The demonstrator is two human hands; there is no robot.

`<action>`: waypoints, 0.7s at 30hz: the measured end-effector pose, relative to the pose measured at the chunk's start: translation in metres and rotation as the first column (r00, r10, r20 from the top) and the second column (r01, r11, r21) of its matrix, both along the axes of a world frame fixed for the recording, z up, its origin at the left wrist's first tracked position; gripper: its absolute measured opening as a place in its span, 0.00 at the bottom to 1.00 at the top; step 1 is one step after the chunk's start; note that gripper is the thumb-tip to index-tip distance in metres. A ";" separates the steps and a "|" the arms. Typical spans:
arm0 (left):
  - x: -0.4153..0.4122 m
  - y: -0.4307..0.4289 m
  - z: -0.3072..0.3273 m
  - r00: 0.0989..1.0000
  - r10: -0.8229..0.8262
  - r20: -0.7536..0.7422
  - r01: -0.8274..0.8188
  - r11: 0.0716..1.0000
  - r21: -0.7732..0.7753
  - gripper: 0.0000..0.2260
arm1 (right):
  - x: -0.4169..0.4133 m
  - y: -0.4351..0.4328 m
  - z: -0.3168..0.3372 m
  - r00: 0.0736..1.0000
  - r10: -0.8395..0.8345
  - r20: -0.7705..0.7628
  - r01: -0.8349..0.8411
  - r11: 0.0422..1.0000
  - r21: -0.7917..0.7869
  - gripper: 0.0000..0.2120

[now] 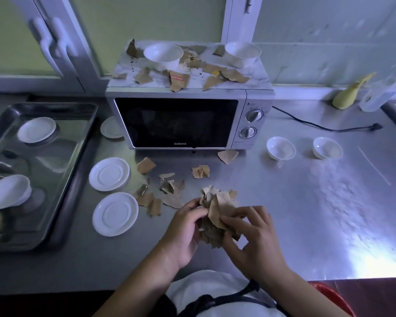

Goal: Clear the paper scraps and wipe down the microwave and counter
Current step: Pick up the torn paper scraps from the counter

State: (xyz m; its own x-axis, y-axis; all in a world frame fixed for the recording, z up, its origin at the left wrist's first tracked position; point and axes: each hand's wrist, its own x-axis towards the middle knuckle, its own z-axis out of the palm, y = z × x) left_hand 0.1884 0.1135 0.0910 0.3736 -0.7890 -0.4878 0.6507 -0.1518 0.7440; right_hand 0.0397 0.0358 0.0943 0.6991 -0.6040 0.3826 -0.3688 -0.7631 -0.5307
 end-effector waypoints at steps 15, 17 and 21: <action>0.020 0.031 -0.010 0.996 -0.024 0.090 0.019 0.998 0.063 0.09 | 0.006 0.041 0.002 0.990 -0.142 -0.009 0.141 0.968 0.206 0.06; 0.024 0.038 -0.013 0.997 0.006 0.073 -0.012 0.997 0.081 0.08 | 0.010 0.034 0.005 0.981 -0.192 0.041 0.168 0.927 0.334 0.07; 0.034 0.052 -0.021 0.996 0.087 0.025 -0.089 0.991 0.100 0.10 | 0.026 -0.009 -0.006 0.922 -0.388 0.014 0.283 0.698 0.658 0.11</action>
State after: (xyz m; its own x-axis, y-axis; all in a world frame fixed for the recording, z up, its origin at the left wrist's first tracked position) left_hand 0.2220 0.1650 0.0703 0.4500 -0.6998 -0.5547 0.6497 -0.1697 0.7410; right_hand 0.0656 0.0264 0.0885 0.3716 -0.9231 -0.0990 -0.4154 -0.0699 -0.9070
